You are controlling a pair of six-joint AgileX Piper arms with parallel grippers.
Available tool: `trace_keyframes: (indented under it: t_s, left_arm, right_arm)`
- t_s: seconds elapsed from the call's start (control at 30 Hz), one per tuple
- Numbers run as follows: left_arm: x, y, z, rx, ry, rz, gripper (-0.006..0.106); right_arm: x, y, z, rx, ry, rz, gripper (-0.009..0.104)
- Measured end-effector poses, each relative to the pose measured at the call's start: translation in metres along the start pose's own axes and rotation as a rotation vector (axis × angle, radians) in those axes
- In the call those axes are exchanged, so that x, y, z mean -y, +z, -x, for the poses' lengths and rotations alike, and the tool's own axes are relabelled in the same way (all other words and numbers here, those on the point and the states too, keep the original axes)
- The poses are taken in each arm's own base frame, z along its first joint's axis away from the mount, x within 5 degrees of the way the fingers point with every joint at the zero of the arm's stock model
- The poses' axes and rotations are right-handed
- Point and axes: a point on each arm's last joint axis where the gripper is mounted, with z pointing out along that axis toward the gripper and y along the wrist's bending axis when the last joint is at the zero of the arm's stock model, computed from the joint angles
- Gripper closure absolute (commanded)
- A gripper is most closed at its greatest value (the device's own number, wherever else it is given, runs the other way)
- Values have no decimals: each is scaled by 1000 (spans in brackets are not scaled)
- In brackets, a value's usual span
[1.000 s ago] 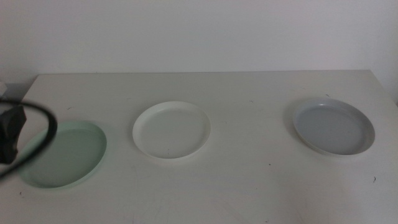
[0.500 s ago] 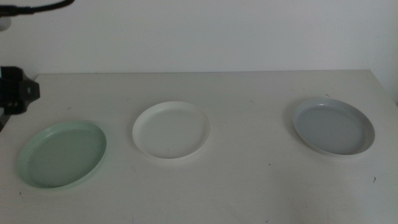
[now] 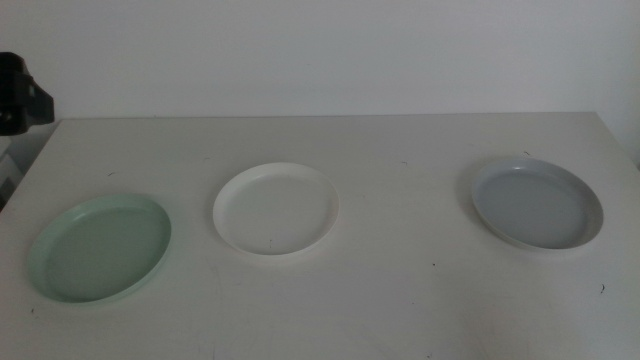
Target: Stack the three bowls on top of each other.
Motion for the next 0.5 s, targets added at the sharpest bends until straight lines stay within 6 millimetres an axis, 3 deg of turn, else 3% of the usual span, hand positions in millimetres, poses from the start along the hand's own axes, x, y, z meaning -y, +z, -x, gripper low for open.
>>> trace_keyframes:
  t_s: [0.37, 0.5]
  left_arm:
    - [2, 8, -1, -61, -14, -14, -2]
    - [-5, 10, 7, -107, -35, 9, -2]
  right_arm:
    - [0, 0, 0, 0, 0, 0, 1]
    - [0, 0, 0, 0, 0, 0, 1]
